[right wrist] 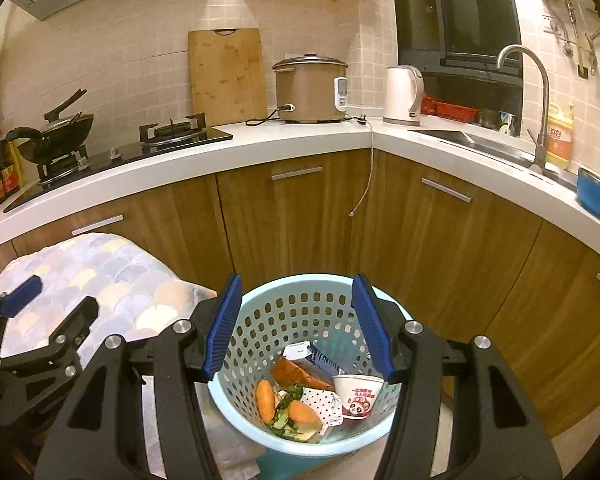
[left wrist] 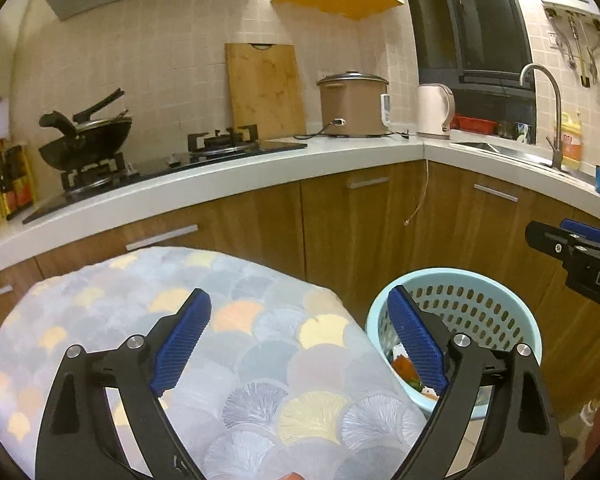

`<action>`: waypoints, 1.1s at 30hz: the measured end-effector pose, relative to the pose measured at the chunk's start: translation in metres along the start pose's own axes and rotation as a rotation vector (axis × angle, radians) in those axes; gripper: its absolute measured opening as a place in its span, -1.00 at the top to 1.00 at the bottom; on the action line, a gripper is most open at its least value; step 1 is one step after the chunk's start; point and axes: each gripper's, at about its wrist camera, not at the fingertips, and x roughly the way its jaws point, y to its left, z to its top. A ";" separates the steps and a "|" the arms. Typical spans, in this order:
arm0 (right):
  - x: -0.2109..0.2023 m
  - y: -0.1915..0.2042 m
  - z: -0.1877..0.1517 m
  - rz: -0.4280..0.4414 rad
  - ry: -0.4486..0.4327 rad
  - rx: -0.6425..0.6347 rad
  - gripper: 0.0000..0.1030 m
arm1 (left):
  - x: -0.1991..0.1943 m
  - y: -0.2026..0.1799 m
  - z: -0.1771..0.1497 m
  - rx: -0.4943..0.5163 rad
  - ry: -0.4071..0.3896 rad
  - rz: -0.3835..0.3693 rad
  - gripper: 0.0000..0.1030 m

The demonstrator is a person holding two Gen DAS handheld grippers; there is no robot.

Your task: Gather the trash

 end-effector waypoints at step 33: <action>0.005 -0.003 -0.005 0.014 0.030 0.010 -0.04 | 0.008 0.017 -0.001 -0.053 0.044 -0.007 -0.75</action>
